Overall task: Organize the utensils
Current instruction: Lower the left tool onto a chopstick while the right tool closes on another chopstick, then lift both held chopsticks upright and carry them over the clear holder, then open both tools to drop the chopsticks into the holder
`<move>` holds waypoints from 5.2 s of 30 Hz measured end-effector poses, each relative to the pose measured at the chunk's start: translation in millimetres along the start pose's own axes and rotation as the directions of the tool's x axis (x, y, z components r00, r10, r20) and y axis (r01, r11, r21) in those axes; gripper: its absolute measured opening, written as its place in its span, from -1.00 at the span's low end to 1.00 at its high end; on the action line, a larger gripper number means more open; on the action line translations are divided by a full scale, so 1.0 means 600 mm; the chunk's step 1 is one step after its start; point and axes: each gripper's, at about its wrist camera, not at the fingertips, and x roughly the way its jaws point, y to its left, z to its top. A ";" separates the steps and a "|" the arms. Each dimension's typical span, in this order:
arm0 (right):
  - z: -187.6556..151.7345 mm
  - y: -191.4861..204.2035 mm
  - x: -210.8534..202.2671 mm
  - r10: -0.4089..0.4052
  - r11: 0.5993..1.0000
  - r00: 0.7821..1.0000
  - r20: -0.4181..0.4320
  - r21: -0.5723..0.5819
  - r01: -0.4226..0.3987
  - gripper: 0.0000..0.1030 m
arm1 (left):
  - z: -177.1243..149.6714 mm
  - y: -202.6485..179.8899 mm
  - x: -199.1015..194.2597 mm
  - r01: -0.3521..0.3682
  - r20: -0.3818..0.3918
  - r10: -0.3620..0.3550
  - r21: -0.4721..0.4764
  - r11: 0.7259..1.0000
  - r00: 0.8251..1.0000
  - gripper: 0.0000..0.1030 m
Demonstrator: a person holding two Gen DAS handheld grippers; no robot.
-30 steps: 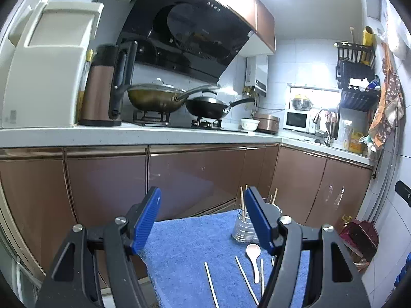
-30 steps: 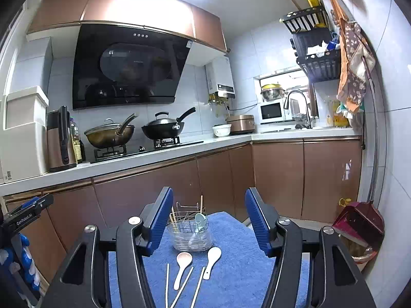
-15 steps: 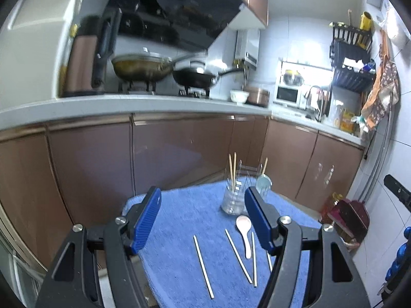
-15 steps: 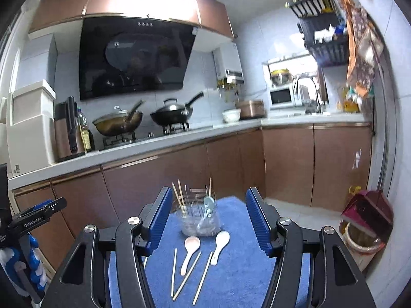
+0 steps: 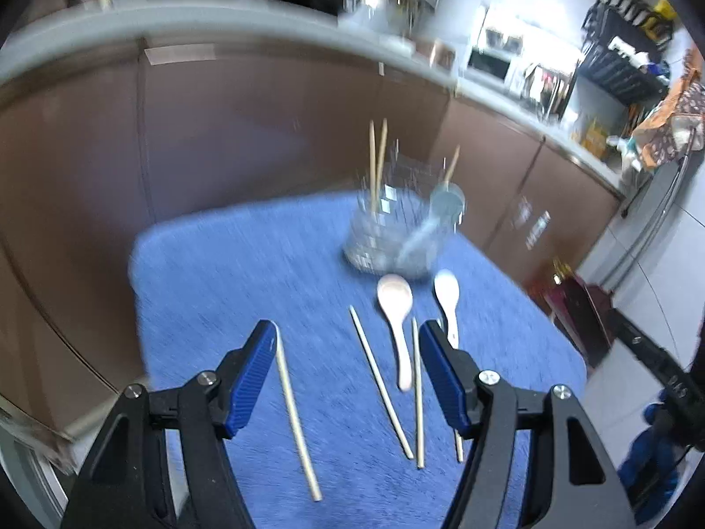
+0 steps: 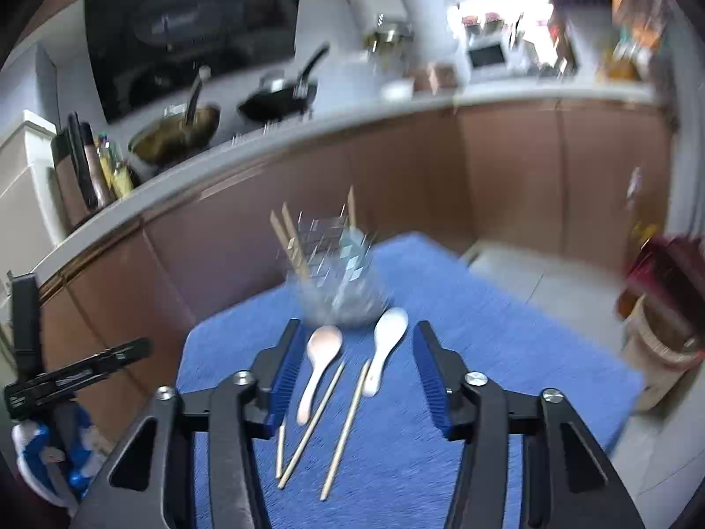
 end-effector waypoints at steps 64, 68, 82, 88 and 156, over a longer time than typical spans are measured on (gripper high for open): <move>-0.003 0.042 0.219 0.197 0.975 0.876 -0.440 -0.003 -0.222 -0.89 | 0.031 -0.042 0.130 0.049 -0.198 -0.058 -0.048 0.998 0.979 -0.91; 0.006 0.047 0.158 0.212 0.971 0.901 -0.379 -0.024 -0.239 -0.89 | 0.032 -0.053 0.077 0.051 -0.111 -0.054 -0.031 0.998 0.992 -0.91; 0.021 0.107 0.010 0.201 0.965 0.950 -0.237 -0.120 -0.234 -0.89 | 0.027 -0.069 -0.076 0.062 0.048 -0.062 0.005 0.998 0.997 -0.91; 0.039 0.130 -0.042 0.192 0.961 0.965 -0.176 -0.164 -0.222 -0.89 | 0.035 -0.069 -0.123 0.077 0.097 -0.077 0.006 0.997 0.992 -0.91; 0.210 0.029 0.178 0.028 0.995 0.977 0.211 -0.103 -0.006 0.07 | 0.241 -0.107 0.132 -0.048 0.355 0.046 -0.003 0.999 0.934 -0.05</move>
